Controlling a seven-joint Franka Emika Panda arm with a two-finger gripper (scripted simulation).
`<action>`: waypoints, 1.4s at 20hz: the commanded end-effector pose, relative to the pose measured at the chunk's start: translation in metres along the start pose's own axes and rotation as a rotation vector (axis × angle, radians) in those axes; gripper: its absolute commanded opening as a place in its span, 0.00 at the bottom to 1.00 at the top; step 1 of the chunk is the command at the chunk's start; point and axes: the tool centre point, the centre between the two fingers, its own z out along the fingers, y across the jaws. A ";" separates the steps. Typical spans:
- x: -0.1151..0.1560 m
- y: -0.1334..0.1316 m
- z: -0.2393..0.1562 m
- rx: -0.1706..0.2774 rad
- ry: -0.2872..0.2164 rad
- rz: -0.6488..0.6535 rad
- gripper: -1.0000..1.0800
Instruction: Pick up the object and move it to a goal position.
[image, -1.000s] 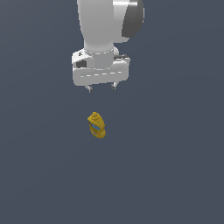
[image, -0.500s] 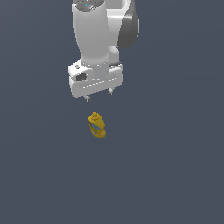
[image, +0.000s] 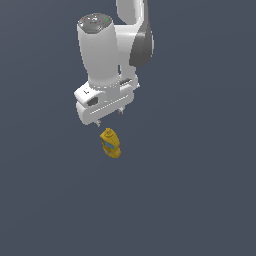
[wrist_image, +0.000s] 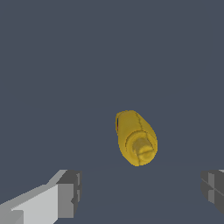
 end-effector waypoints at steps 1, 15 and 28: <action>0.000 0.005 0.007 0.000 0.001 -0.056 0.96; 0.001 0.018 0.027 0.000 0.003 -0.223 0.96; 0.000 0.018 0.054 0.000 0.003 -0.226 0.96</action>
